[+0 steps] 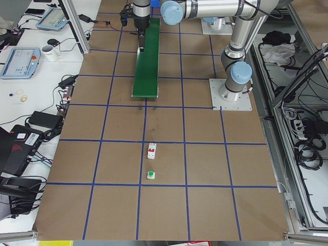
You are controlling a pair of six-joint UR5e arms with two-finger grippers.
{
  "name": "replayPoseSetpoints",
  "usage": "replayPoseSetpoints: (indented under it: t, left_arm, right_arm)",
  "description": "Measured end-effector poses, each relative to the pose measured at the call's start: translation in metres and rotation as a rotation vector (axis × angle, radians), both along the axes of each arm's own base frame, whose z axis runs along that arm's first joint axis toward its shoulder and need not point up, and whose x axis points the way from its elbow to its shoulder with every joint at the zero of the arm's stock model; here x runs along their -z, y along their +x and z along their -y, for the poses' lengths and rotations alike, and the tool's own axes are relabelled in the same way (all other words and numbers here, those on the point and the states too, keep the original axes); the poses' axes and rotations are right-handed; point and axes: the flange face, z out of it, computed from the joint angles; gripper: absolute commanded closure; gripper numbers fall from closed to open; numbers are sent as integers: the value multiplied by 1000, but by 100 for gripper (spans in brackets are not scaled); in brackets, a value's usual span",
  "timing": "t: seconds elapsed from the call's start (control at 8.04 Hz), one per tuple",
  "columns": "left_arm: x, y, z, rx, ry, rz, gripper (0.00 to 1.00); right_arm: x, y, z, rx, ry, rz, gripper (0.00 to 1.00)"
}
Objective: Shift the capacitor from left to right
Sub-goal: 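Carry the capacitor with the right gripper into the blue bin, then open the right gripper to drop the capacitor onto the foam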
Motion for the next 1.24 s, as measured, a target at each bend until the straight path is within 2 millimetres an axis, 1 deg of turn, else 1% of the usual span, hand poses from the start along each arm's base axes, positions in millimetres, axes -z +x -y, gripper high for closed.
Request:
replayPoseSetpoints:
  t: [0.37,0.62,0.75,0.87,1.24]
  left_arm:
    - [-1,0,0,0,-1,0,0]
    - [-1,0,0,0,-1,0,0]
    - [-1,0,0,0,-1,-1,0]
    - [-1,0,0,0,-1,-1,0]
    - [-1,0,0,1,-2,-2,0]
  right_arm:
    - [41,-12,0,8,47,39,100]
    - [55,-18,-1,15,62,51,100]
    - [60,-19,-1,16,69,55,79]
    - [63,-20,-1,17,72,57,61]
    - [62,-22,-2,16,74,55,37]
